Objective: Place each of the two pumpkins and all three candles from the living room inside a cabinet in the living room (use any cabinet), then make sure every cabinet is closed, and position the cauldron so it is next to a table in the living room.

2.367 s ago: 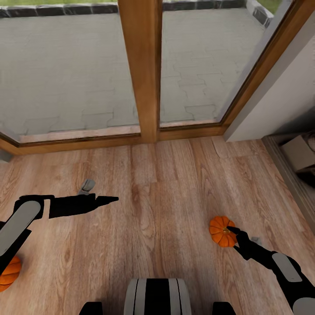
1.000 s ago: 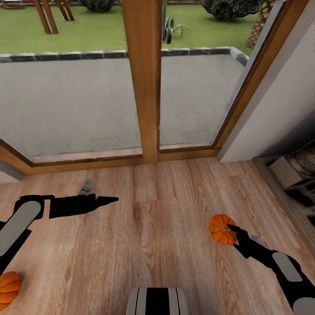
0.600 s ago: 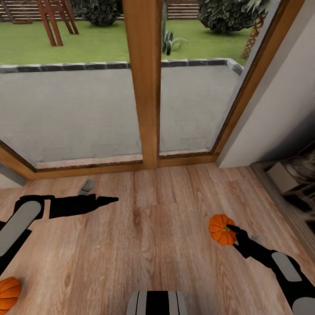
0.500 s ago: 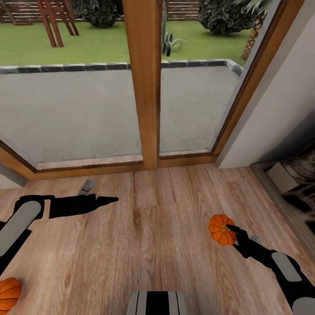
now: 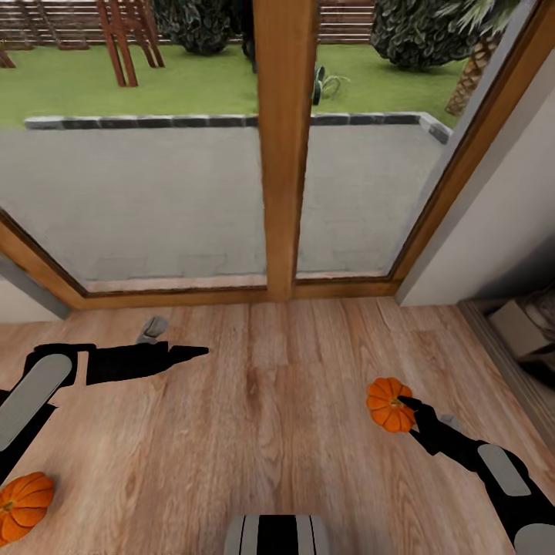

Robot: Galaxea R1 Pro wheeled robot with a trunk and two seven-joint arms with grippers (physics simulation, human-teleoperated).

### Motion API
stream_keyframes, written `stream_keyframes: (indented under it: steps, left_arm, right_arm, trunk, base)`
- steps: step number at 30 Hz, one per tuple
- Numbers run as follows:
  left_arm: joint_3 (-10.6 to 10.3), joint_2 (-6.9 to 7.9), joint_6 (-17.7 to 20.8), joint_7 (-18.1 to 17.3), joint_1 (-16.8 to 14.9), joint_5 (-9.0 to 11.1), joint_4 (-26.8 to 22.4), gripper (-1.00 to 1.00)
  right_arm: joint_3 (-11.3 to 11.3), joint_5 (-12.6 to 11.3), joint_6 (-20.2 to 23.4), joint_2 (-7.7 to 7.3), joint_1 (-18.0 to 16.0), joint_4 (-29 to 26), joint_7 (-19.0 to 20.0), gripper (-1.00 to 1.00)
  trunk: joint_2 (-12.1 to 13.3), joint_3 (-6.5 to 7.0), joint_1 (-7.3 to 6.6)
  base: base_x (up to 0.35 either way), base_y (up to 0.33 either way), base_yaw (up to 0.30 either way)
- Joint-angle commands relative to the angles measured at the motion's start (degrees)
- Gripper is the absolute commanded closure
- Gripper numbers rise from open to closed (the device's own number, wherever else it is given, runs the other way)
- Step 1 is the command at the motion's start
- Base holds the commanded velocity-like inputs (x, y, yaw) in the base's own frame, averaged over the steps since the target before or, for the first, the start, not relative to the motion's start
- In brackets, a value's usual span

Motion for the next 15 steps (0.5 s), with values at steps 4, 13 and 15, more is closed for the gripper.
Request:
stream_keyframes:
  steps: [4, 13, 15]
  left_arm:
    - [-0.07, 0.03, 0.06, -0.59, -0.06, -0.61, 0.03, -1.0]
    - [-0.07, 0.03, 0.06, -0.67, -0.06, -0.61, 0.03, -1.0]
    - [-0.07, 0.03, 0.06, -0.67, -0.06, -0.61, 0.03, -1.0]
  right_arm:
    - [0.63, 0.12, 0.34, 0.01, -0.02, 0.0, 0.19, 1.0]
    - [2.24, 0.13, 0.36, 0.17, -0.05, -0.62, 0.21, 1.0]
    - [4.98, 0.08, 0.38, 0.19, -0.03, -2.76, 0.35, 1.0]
  trunk:
    - [0.04, 1.07, -0.11]
    - [0.16, 3.53, -0.34]
    - [0.16, 3.63, -0.34]
  base:
    - [0.0, 0.0, 0.249]
    - [0.0, 0.0, 0.257]
    - [0.0, 0.0, 0.258]
